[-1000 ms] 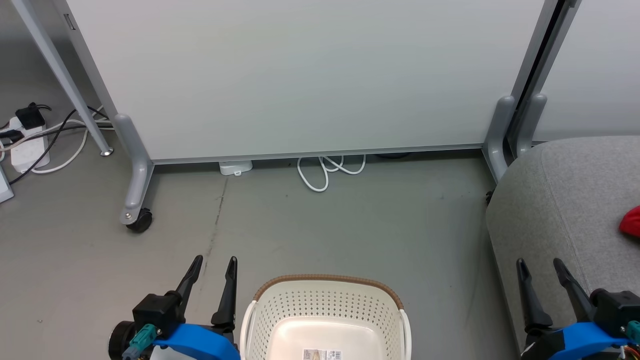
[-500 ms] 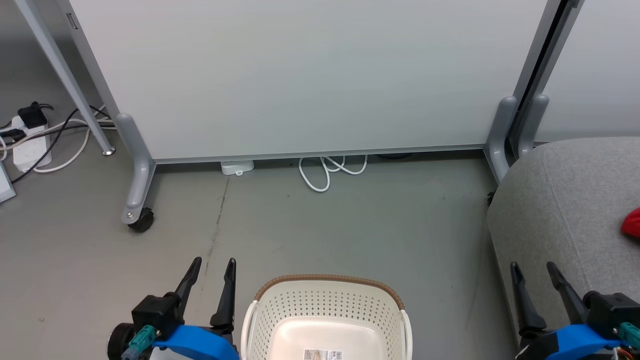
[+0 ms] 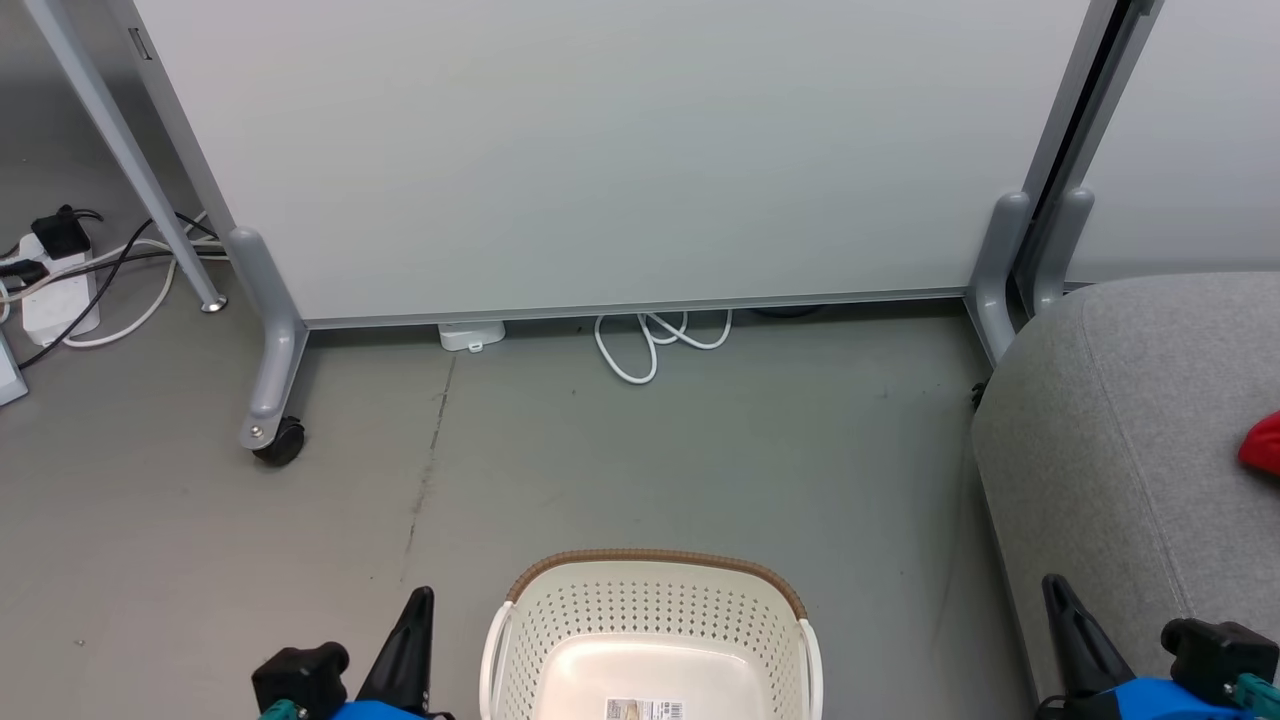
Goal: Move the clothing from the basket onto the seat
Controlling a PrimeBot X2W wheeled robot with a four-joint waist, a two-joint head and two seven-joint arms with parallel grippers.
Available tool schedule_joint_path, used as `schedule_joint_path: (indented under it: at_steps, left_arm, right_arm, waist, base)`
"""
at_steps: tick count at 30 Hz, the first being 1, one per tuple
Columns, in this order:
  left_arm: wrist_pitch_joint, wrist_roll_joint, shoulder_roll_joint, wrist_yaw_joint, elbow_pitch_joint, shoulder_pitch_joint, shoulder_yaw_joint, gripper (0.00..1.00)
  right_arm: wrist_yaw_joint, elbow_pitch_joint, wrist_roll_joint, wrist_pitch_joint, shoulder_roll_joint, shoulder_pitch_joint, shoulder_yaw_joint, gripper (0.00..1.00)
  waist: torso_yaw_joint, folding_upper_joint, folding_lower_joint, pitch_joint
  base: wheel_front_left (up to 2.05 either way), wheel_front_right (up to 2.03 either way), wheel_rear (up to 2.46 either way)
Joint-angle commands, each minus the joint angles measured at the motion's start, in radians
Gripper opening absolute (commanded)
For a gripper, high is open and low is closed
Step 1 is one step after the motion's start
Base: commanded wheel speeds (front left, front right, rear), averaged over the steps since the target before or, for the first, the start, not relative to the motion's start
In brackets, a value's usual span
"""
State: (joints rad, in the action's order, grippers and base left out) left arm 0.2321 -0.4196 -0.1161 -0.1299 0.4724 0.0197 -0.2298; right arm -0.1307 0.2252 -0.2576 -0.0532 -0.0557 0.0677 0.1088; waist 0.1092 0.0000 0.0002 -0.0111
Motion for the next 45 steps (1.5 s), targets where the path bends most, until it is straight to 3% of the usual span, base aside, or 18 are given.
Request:
schedule_joint_path:
  at_steps: [1, 25, 45]
  left_arm:
    - [-0.012, -0.052, 0.002, 0.0, -0.027, 0.025, 0.021, 0.0]
    - [-0.11, -0.409, 0.016, 0.0, -0.091, 0.048, 0.116, 0.0]
    - [-0.173, -0.63, 0.028, -0.001, -0.13, 0.063, 0.177, 0.0]
  right_arm:
    - [0.0, -0.013, -0.061, 0.007, -0.002, -0.023, 0.004, 0.0]
    - [0.0, -0.007, -0.461, 0.054, 0.0, -0.071, 0.002, 0.0]
    - [0.0, 0.0, -0.71, 0.087, 0.001, -0.103, 0.003, 0.0]
  waist:
    - [-0.002, 0.0, -0.0001, 0.0]
    - [-0.024, 0.0, -0.0001, 0.003]
    - [-0.041, 0.0, -0.0001, 0.005]
  base:
    - [0.0, 0.0, 0.0]
    - [0.0, 0.0, 0.0]
    - [0.0, 0.0, 0.0]
